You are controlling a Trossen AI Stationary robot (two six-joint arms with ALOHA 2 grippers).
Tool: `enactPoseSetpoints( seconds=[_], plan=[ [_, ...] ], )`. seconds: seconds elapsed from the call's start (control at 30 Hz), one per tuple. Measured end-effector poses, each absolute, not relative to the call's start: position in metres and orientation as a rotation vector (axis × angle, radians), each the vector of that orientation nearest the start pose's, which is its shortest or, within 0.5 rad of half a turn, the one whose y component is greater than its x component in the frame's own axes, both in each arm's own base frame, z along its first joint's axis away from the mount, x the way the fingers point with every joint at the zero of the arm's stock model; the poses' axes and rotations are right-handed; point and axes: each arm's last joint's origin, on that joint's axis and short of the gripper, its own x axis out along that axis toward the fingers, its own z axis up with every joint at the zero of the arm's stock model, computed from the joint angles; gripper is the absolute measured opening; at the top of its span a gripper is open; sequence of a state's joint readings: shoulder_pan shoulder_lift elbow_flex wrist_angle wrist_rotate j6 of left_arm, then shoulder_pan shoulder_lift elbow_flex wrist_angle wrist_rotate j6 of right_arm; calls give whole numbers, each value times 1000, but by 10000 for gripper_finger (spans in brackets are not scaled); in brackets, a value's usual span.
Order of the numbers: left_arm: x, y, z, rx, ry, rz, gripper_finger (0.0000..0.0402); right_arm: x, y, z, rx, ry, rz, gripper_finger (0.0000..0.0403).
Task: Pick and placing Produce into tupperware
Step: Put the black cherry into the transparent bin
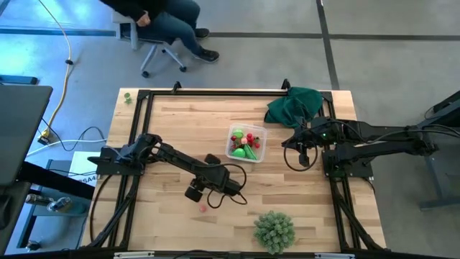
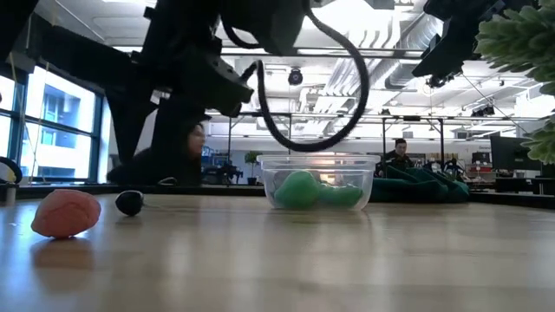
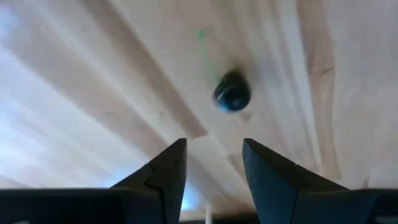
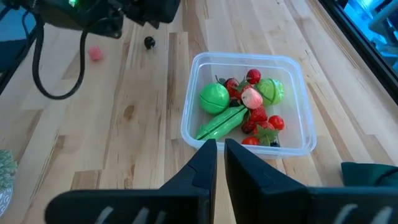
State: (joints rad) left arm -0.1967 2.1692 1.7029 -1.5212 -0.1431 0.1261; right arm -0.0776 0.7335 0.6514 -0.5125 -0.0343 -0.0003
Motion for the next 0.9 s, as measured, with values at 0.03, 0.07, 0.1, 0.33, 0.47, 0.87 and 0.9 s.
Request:
enactPoseSetpoints(
  seconds=[0.03,0.07,0.1,0.33,0.47,0.87,0.9],
  plan=[
    [367,-69,180,428,1958,-151,147,153,-11,266,33,594,-42,24],
    [366,-68,183,429,1943,-148,147,153,-11,266,33,594,-42,24],
    [363,-68,187,426,1924,-144,147,153,-11,266,33,594,-42,24],
    [333,-61,222,356,1717,-65,147,153,-11,266,33,594,-42,24],
    [309,-55,225,198,1506,24,147,153,-11,266,33,593,-42,24],
    [273,-42,178,-177,1404,120,147,153,-11,266,33,594,-42,24],
    [272,-39,175,-169,1415,143,147,153,-11,266,33,594,-42,24]
  ],
)
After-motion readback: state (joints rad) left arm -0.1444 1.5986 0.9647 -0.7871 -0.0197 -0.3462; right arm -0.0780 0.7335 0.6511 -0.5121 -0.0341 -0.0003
